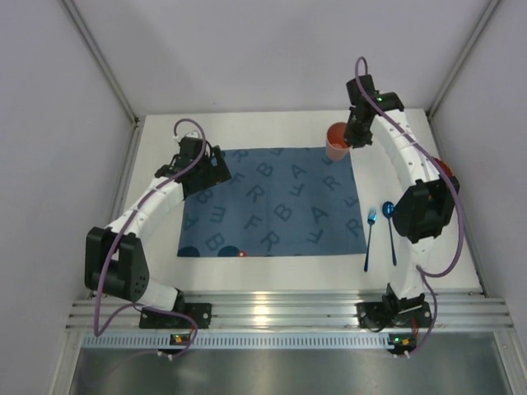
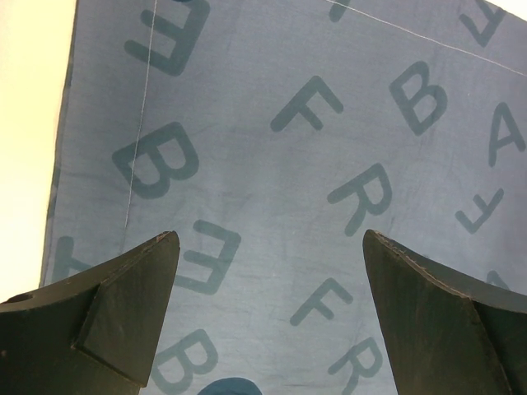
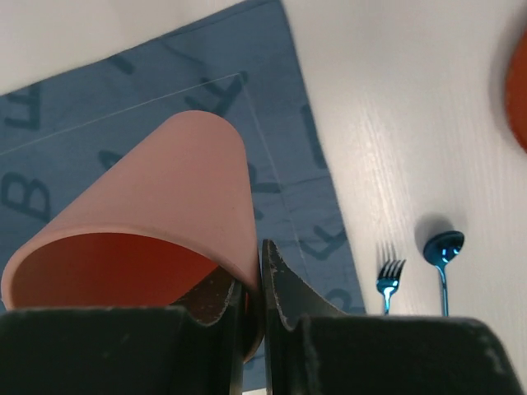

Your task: Set the dinner table for one person

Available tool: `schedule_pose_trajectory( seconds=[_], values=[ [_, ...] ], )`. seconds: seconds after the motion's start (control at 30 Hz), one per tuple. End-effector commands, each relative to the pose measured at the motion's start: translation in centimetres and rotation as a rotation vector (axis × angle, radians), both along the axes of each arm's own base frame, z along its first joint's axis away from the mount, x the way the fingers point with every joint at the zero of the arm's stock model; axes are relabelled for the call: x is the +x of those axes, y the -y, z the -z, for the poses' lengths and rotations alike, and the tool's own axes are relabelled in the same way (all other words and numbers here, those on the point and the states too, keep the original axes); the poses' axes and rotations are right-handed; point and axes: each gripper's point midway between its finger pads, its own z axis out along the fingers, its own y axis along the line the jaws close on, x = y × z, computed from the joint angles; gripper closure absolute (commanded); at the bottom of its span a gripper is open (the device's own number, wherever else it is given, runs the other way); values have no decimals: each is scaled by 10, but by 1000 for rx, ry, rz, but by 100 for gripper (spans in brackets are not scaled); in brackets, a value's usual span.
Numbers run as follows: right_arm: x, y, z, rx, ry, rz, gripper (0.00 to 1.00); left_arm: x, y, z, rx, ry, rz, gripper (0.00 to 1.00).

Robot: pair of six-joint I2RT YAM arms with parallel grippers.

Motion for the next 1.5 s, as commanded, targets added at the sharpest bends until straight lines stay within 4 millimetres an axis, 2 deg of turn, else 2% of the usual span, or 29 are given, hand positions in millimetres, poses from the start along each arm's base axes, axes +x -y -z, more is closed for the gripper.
schedule_pose_trajectory(
  seconds=[0.0, 0.03, 0.13, 0.3, 0.4, 0.47, 0.5, 0.53, 0.63, 0.77, 0.8, 0.87, 0.9, 0.93, 0.97, 1.0, 1.1, 1.17, 1.27, 1.37, 1.47],
  values=[
    [-2, -15, 3, -33, -23, -17, 100, 11, 6, -19, -14, 50, 26, 1],
    [3, -18, 15, -38, -44, -19, 100, 11, 6, -20, -11, 52, 32, 1],
    [17, -22, 36, -62, -74, -17, 100, 10, 4, -23, 4, 54, 38, 1],
    [36, -25, 55, -85, -95, -9, 100, 4, 0, -29, 17, 67, 37, 1],
    [43, -30, 64, -68, -105, -20, 93, 2, -3, -30, 21, 73, 32, 1],
    [42, -33, 69, -52, -120, -28, 75, 0, -4, -30, 28, 73, 29, 1],
    [41, -34, 69, -49, -124, -30, 52, 0, -4, -29, 29, 71, 31, 1],
    [40, -33, 68, -48, -125, -29, 40, 0, -5, -30, 31, 73, 32, 1],
    [37, -24, 51, -41, -99, -15, 14, 1, -5, -28, 31, 70, 32, 1],
    [35, 7, 16, -6, -34, 40, 10, 5, -1, -25, 21, 64, 42, 1],
    [31, 25, 3, -2, -9, 76, 9, 4, 0, -24, 16, 59, 48, 1],
    [26, 48, -5, 1, 14, 121, 9, 6, 2, -21, 13, 53, 52, 1],
    [24, 72, -24, 7, 72, 172, 8, 7, 3, -21, 9, 56, 55, 1],
    [13, 86, -8, -5, 30, 197, 8, 7, 5, -20, 3, 53, 61, 1],
    [8, 99, -8, -9, 33, 226, 8, 7, 6, -17, 2, 48, 64, 1],
    [-1, 127, -3, -11, 24, 286, 8, 8, 7, -17, -2, 52, 65, 1],
    [-10, 147, 5, 7, -5, 301, 9, 7, 10, -8, -16, 24, 71, 1],
    [-12, 154, 6, -18, -16, 298, 8, 6, 13, -1, -26, 6, 81, 2],
    [-19, 168, 20, -25, -52, 342, 8, 5, 14, 5, -31, -5, 82, 2],
    [-20, 169, 53, 4, -125, 356, 9, 5, 14, 9, -31, -11, 81, 2],
    [-20, 174, 70, 38, -145, 390, 9, 6, 14, 8, -26, -5, 88, 2]
  ],
)
